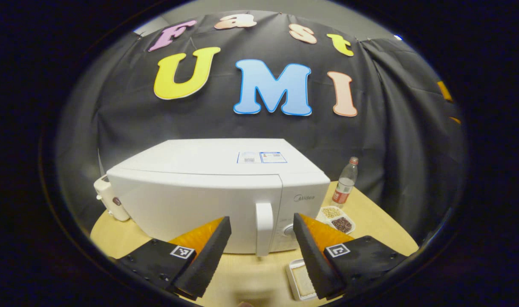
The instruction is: Open the microwave oven with the left hand, put the food in, and close the microwave oven.
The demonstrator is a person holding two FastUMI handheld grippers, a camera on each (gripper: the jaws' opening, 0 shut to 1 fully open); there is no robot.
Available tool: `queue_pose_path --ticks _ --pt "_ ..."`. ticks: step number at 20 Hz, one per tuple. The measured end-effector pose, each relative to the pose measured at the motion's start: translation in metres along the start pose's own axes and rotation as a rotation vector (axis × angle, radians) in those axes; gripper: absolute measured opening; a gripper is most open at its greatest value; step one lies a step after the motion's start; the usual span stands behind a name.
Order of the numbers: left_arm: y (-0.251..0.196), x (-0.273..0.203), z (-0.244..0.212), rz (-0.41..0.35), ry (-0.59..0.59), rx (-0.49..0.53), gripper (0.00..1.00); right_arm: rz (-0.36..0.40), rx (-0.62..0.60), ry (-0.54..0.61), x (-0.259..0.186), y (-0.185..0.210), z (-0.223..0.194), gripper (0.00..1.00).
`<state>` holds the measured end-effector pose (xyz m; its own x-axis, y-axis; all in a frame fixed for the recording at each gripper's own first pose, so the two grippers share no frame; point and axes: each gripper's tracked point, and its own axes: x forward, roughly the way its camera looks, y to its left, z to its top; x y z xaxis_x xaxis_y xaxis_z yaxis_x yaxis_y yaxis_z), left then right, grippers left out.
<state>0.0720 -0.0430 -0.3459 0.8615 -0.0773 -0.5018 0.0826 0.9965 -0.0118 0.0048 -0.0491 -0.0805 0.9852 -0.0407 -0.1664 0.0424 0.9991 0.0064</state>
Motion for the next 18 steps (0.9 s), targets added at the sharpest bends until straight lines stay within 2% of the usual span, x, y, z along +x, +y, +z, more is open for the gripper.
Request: queue_pose_path --ticks 3,5,7,9,12,13,14,16,18 --pt "0.004 0.023 -0.016 0.011 0.042 -0.033 0.95 -0.015 0.013 0.024 0.003 -0.010 -0.008 0.98" --pt "0.003 0.032 -0.023 0.002 0.066 -0.042 0.87 -0.026 0.021 0.036 0.007 -0.015 -0.011 0.98" --pt "-0.006 0.035 -0.029 -0.042 0.095 -0.042 0.63 -0.032 0.031 0.042 0.008 -0.018 -0.014 0.98" --pt "-0.010 0.035 -0.027 -0.032 0.087 0.007 0.36 -0.034 0.041 0.045 0.011 -0.019 -0.014 0.98" --pt "-0.008 0.036 -0.028 -0.010 0.077 0.034 0.24 -0.027 0.042 0.049 0.013 -0.015 -0.017 0.98" --pt "-0.008 0.034 -0.029 -0.010 0.080 0.033 0.24 -0.023 0.039 0.051 0.013 -0.013 -0.017 0.98" --pt "-0.008 0.030 -0.026 -0.011 0.079 0.043 0.15 -0.018 0.037 0.054 0.012 -0.011 -0.017 0.98" --pt "-0.008 0.031 -0.029 -0.016 0.083 0.044 0.10 -0.010 0.039 0.059 0.011 -0.008 -0.020 0.98" --pt "-0.008 0.031 -0.028 -0.026 0.089 0.033 0.10 -0.008 0.047 0.062 0.010 -0.008 -0.020 0.97"
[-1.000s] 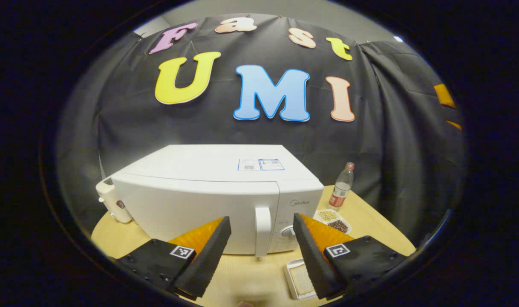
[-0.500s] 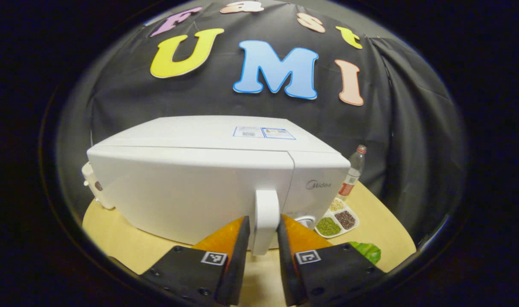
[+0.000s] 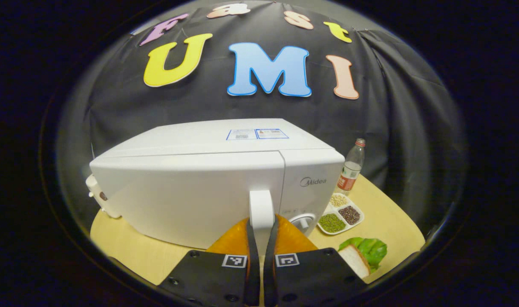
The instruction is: Open the microwave oven with the left hand, put the food in, and close the microwave oven.
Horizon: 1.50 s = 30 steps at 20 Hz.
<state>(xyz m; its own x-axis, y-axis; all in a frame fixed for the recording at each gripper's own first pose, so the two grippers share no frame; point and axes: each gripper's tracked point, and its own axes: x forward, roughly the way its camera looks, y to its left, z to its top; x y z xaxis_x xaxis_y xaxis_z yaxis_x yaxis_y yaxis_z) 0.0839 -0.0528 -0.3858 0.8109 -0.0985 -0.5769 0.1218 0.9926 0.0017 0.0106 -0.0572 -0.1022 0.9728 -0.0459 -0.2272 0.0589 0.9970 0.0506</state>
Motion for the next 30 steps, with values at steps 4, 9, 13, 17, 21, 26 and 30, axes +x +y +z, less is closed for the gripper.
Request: queue_pose_path --ticks 4,9,13,17,21,26,30 --pt "0.002 -0.024 -0.012 0.002 0.018 0.020 0.06 0.000 0.002 -0.008 -0.004 0.002 0.002 0.98" --pt "0.011 -0.080 -0.037 -0.033 0.026 0.041 0.06 0.031 0.024 -0.006 -0.006 0.020 -0.005 0.98" --pt "0.021 -0.112 -0.051 -0.049 0.044 0.042 0.06 0.072 0.022 -0.005 -0.012 0.044 -0.011 0.98" --pt "0.038 -0.148 -0.069 -0.096 0.065 0.062 0.07 0.108 0.015 0.004 -0.019 0.069 -0.019 0.98" --pt "0.061 -0.180 -0.085 -0.106 0.080 0.069 0.06 0.131 0.000 0.013 -0.023 0.085 -0.028 0.98" --pt "0.094 -0.217 -0.100 -0.107 0.106 0.077 0.07 0.137 -0.004 0.065 -0.022 0.099 -0.049 0.98" --pt "0.128 -0.243 -0.113 -0.102 0.133 0.061 0.07 0.124 -0.014 0.128 -0.015 0.106 -0.073 0.98"
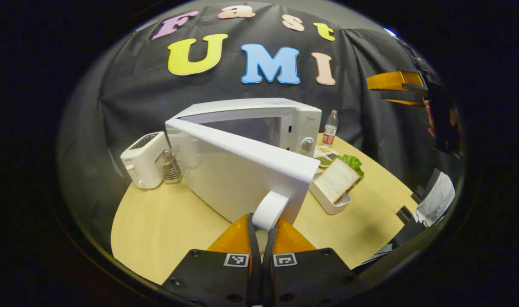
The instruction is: Open the microwave oven with the left hand, put the food in, and close the microwave oven.
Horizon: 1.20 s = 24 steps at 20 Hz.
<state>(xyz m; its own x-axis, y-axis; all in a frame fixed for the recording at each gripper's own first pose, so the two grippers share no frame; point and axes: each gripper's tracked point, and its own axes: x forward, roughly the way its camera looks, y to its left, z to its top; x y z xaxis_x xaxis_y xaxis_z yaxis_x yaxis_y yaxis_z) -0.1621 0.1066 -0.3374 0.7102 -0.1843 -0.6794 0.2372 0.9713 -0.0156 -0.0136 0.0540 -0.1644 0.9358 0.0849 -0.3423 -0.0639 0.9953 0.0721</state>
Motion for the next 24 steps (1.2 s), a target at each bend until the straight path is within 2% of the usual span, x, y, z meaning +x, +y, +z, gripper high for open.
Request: queue_pose_path --ticks 10,16,19,24 --pt "0.098 -0.057 -0.036 0.078 0.027 -0.018 0.06 -0.021 -0.082 0.139 0.024 0.015 -0.053 0.98" --pt "0.157 -0.077 -0.050 0.150 0.009 -0.096 0.07 -0.075 -0.134 0.219 0.037 -0.010 -0.089 0.98" --pt "0.173 -0.082 -0.054 0.162 -0.015 -0.150 0.05 -0.124 -0.151 0.277 0.046 -0.035 -0.111 0.98" --pt "0.182 -0.080 -0.058 0.153 -0.027 -0.171 0.05 -0.152 -0.020 0.462 0.056 -0.060 -0.173 0.98"
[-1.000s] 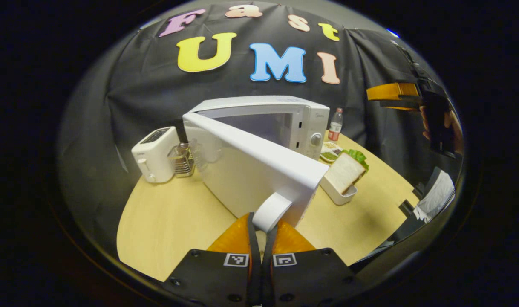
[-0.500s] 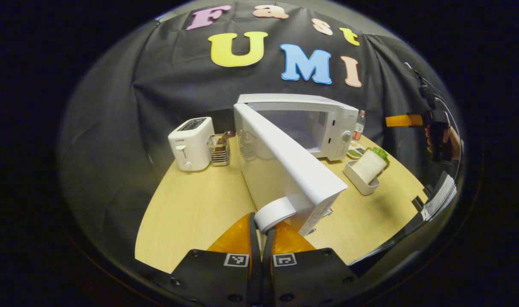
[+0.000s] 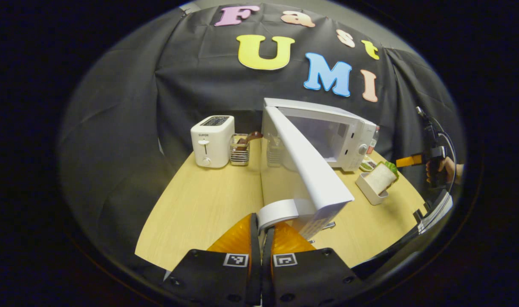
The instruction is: Open the microwave oven with the left hand, put the food in, and close the microwave oven.
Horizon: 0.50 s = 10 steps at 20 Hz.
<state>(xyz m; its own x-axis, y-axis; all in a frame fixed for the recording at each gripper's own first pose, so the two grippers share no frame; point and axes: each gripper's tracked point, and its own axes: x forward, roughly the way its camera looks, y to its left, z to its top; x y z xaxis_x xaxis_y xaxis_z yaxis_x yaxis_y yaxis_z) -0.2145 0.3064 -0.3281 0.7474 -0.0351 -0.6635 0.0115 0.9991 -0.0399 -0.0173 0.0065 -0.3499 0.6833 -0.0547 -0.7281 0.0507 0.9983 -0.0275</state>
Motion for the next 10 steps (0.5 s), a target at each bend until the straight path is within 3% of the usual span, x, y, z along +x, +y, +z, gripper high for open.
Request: queue_pose_path --ticks 4,7,9,10 --pt "-0.006 -0.009 -0.004 -0.023 -0.001 -0.115 0.20 0.063 0.128 0.097 0.019 -0.003 -0.022 0.98" --pt "0.004 -0.026 -0.002 0.054 -0.038 -0.168 0.23 0.125 0.213 0.148 0.029 0.000 -0.032 0.97" --pt "0.013 -0.049 0.017 0.132 -0.096 -0.212 0.26 0.163 0.233 0.179 0.034 0.001 -0.038 0.91" --pt "0.015 -0.061 0.034 0.163 -0.144 -0.231 0.18 0.181 0.238 0.192 0.036 0.003 -0.041 0.92"
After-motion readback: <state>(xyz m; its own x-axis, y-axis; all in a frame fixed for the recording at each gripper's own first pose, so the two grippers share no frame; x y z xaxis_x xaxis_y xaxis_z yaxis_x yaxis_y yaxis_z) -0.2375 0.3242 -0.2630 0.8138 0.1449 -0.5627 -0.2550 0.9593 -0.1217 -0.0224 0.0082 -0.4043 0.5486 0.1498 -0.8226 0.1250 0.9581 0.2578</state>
